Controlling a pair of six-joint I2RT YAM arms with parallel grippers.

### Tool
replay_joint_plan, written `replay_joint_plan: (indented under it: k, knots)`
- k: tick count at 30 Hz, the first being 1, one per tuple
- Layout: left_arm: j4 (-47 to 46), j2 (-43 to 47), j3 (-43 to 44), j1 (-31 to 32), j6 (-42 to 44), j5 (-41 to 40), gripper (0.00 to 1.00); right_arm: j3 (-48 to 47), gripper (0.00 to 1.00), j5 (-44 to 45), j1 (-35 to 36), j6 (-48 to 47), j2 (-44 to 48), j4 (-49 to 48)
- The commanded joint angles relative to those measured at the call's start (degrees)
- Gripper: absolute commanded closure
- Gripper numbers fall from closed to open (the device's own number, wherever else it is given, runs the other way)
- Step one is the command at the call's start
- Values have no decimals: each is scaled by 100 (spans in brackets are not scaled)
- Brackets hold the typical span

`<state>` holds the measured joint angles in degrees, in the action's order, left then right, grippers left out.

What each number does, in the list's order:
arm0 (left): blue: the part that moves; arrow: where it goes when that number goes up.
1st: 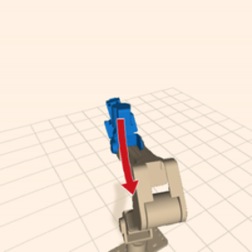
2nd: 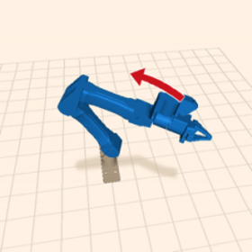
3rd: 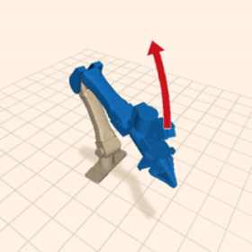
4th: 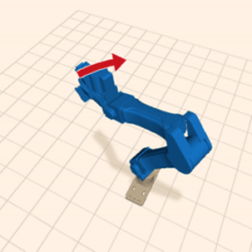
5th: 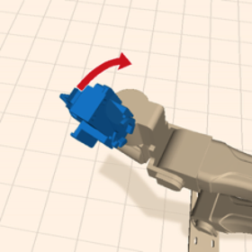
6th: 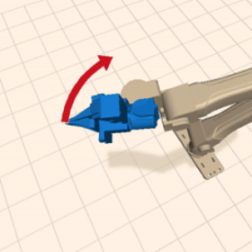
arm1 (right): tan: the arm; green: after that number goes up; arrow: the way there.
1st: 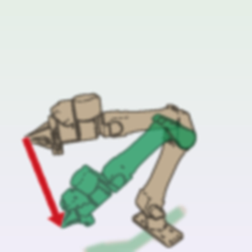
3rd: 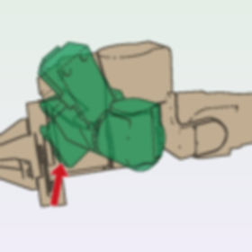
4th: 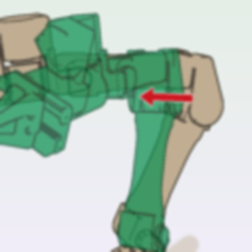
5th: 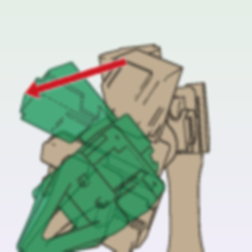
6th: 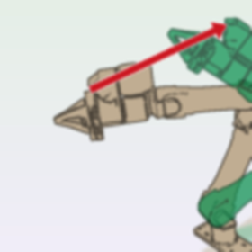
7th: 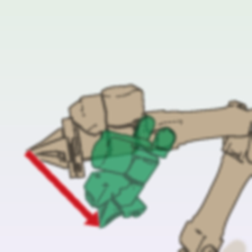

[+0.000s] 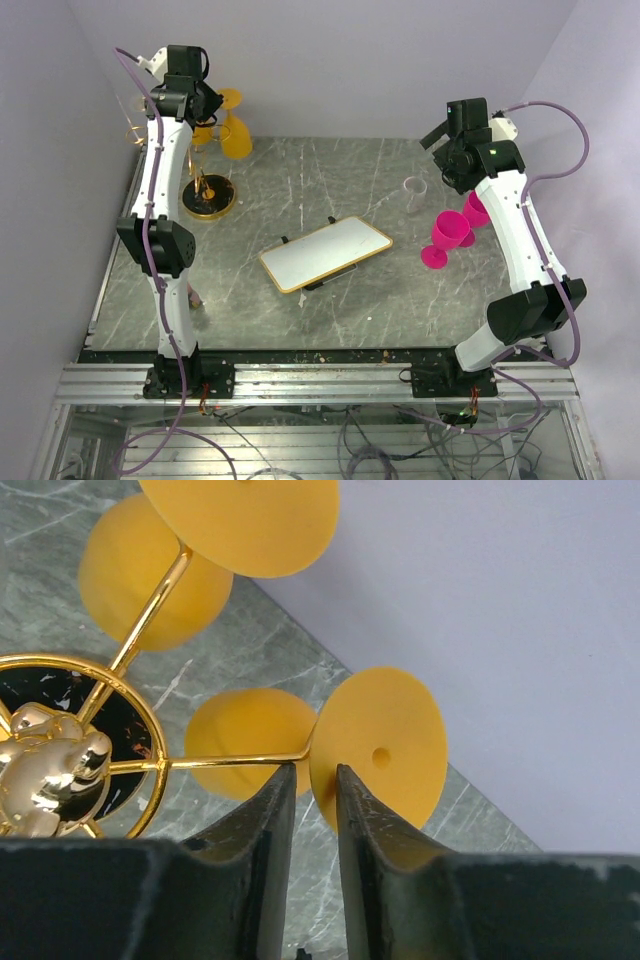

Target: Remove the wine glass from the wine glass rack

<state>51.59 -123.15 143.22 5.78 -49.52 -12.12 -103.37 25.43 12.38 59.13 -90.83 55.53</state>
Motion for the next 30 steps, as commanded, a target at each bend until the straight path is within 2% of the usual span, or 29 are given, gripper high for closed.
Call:
replay_joint_plan:
  k: [1, 3, 8, 15, 22, 30]
  knots:
    - [-122, -101, 88, -101, 20, 40, 72, 47, 0, 173, 0, -43, 119, -68]
    - [-136, -92, 94, -111, -18, 5, 81, 39, 0, 181, 0, -42, 131, -66]
    - [-245, 87, -29, -143, -97, -42, 93, 30, 0, 191, 1, -59, 178, -77]
    - [-460, 482, -471, -229, -247, 173, 93, 70, 0, 164, -4, -51, 182, -87]
    - [-1328, 1191, -1457, -480, -671, 772, 93, 127, 0, 151, -2, -51, 232, -139]
    - [-1489, 1450, -1716, -678, -914, 1315, 93, 187, 0, 90, 1, -43, 259, -174]
